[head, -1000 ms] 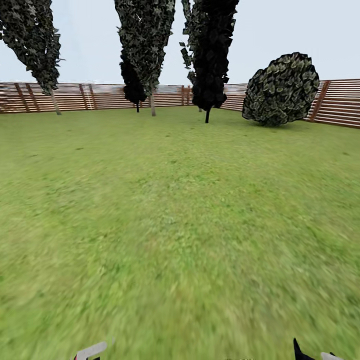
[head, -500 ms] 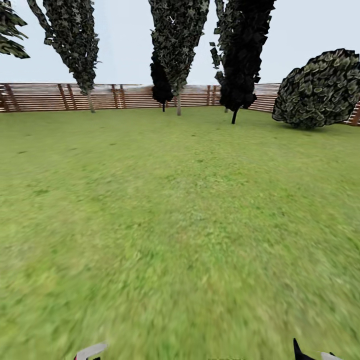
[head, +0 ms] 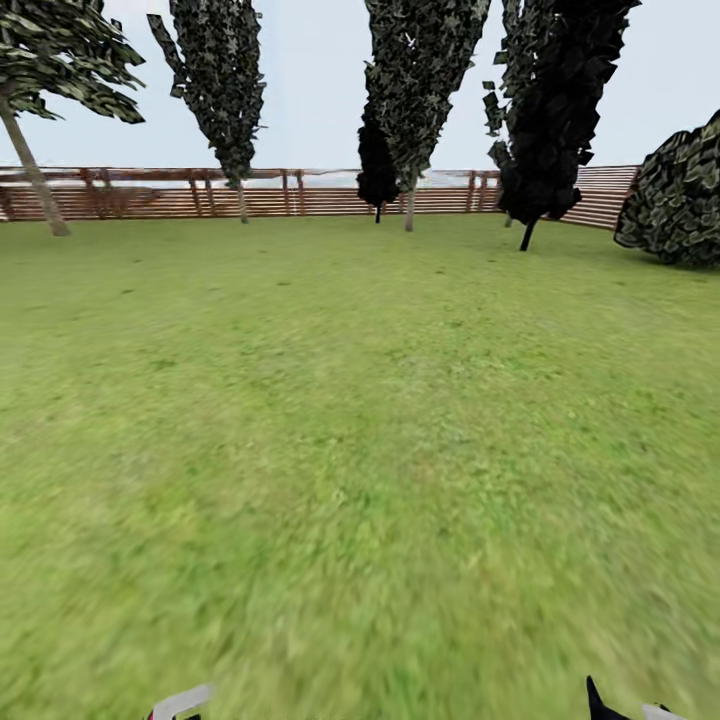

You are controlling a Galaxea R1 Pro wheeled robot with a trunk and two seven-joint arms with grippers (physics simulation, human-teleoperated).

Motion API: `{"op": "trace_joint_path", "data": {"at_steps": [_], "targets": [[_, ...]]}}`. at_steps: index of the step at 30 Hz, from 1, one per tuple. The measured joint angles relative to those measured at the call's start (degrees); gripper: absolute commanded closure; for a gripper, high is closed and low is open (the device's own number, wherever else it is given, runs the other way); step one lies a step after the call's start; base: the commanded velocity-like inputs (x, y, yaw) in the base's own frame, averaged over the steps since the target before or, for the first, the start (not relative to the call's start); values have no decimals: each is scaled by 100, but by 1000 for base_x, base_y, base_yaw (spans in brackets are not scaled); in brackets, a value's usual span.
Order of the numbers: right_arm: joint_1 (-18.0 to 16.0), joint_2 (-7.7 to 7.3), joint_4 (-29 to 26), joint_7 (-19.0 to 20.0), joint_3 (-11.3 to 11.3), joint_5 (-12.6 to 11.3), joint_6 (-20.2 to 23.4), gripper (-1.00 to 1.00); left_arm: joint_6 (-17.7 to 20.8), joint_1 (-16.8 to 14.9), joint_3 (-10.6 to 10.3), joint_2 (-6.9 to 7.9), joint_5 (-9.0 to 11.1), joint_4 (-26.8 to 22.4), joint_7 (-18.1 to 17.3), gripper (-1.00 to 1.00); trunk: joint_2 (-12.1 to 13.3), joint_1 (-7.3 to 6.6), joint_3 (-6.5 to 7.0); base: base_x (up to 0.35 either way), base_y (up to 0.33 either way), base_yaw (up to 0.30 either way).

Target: In the garden, pick up the pesticide atomizer on the floor and spray pesticide onto both trees until each tree trunk is fully covered.

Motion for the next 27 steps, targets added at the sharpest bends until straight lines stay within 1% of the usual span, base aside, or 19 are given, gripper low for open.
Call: {"op": "trace_joint_path", "data": {"at_steps": [27], "targets": [[0, -2, -4, 0, 0, 0, 0, -100, 0, 0, 0, 0, 0, 0, 0, 100, 0, 0, 0, -1, 304, 279]]}}
